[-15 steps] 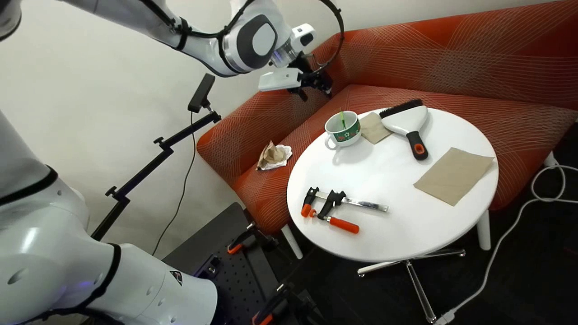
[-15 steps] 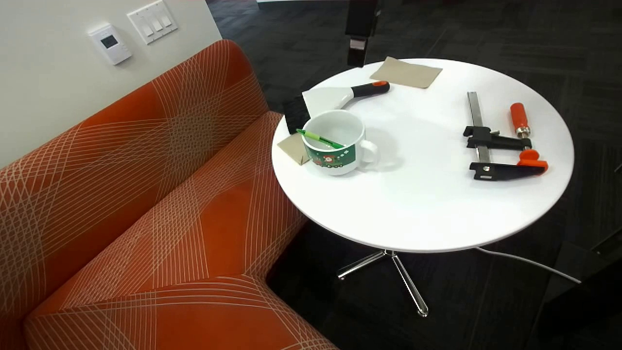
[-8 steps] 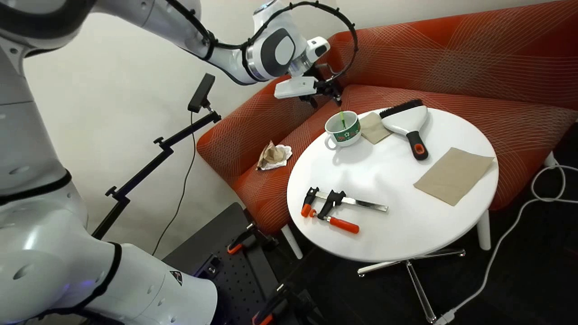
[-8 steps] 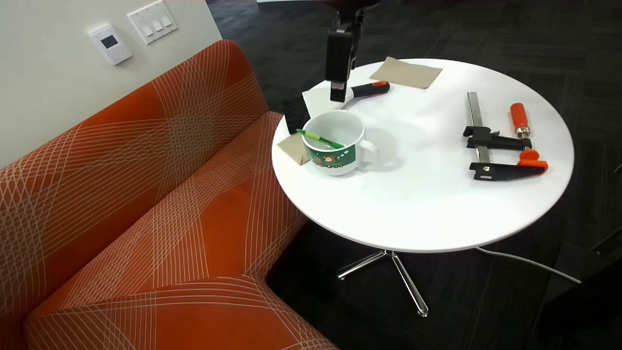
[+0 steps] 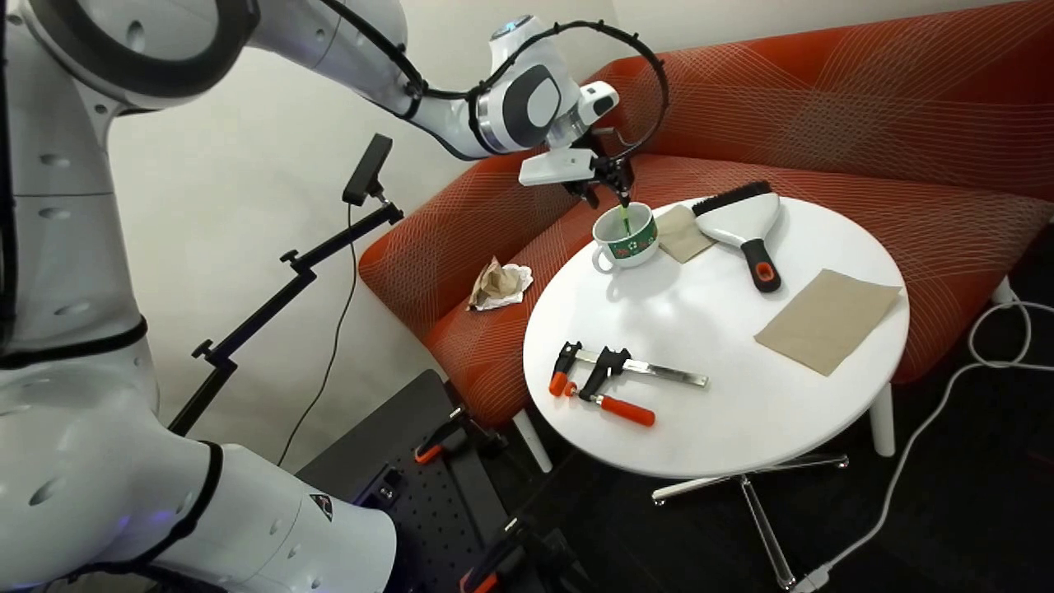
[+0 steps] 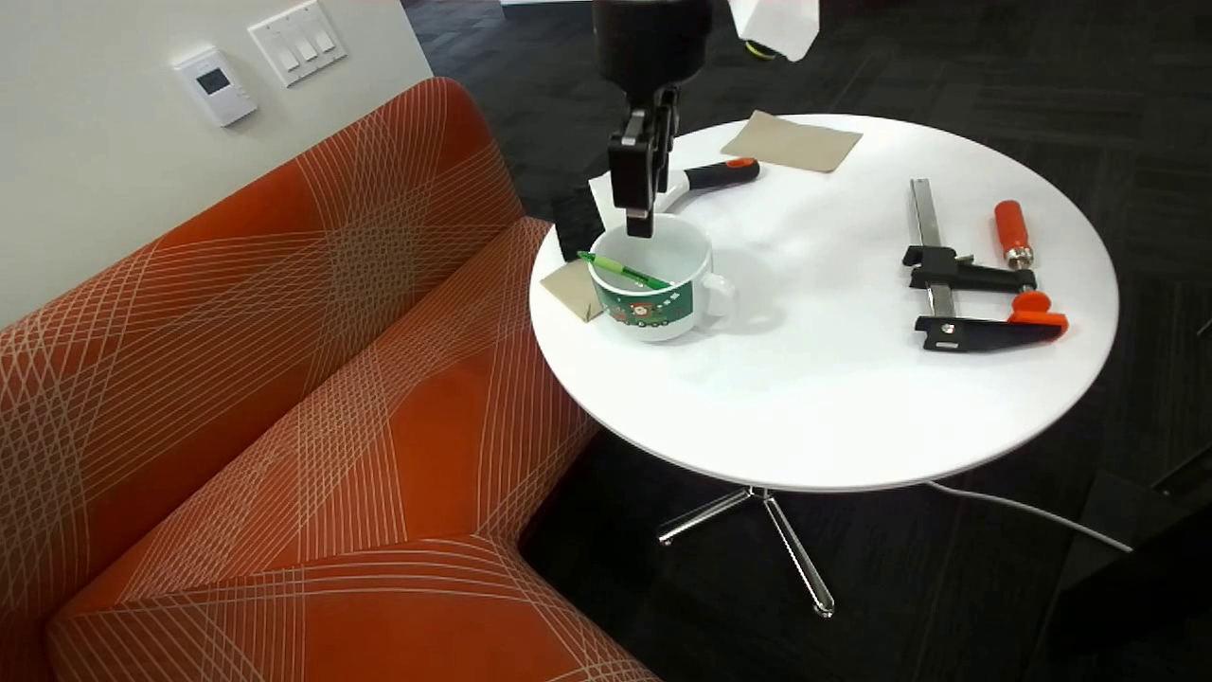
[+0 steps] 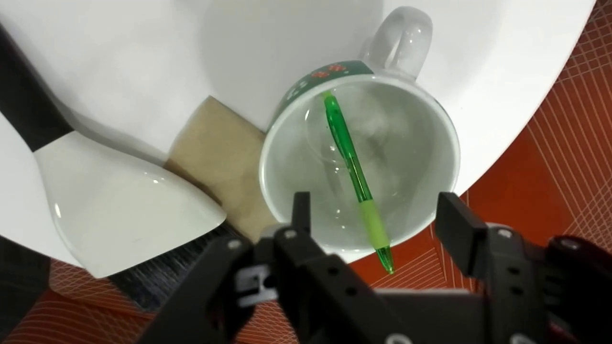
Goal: Remove the pen from the mug.
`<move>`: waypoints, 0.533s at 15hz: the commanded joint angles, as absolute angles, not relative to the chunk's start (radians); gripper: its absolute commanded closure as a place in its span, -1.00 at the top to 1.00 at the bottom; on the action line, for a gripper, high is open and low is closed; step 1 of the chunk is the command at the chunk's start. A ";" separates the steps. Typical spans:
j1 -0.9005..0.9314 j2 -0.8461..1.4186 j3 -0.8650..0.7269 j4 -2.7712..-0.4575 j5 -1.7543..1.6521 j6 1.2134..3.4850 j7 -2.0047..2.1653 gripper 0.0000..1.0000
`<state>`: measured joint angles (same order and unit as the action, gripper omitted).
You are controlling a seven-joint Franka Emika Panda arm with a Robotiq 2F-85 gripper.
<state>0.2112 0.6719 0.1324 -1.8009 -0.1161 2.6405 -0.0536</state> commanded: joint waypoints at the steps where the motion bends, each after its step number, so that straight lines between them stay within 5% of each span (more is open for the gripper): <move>1: 0.231 0.732 0.112 -1.703 -0.130 2.557 -0.052 0.40; 8: 0.231 0.818 0.121 -1.593 -0.124 2.468 -0.067 0.12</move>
